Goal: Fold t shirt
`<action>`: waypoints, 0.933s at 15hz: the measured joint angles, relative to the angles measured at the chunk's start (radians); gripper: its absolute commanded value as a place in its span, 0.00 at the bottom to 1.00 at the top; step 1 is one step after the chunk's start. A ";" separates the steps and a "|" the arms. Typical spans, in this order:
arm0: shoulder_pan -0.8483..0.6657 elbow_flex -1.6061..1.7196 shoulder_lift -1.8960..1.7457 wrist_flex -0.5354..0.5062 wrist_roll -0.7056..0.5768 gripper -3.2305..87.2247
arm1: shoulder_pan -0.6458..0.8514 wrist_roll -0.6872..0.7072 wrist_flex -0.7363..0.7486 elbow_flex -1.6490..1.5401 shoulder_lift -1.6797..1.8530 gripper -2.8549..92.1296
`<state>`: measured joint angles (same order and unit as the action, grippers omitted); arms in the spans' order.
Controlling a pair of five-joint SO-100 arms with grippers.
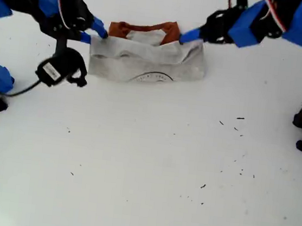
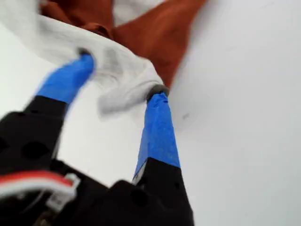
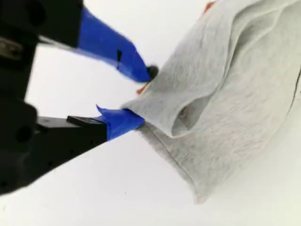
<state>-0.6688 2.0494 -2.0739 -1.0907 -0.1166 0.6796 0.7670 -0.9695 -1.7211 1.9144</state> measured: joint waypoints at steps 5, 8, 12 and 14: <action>-0.064 0.545 -0.532 0.149 0.008 0.23 | 0.216 -0.061 -0.040 -0.598 0.548 0.39; 0.055 0.795 -0.805 0.225 0.009 0.09 | 0.072 -0.126 -0.152 -0.896 0.902 0.37; 0.405 1.104 -1.167 0.250 0.230 0.03 | -0.232 -0.345 -0.377 -1.252 1.496 0.37; 0.495 1.170 -1.434 0.137 0.308 0.03 | -0.400 -0.474 -0.377 -1.319 1.551 0.33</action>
<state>-0.1733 3.2198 -3.5082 -0.9541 0.1917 0.2792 0.2930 -1.3468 -3.0403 3.4653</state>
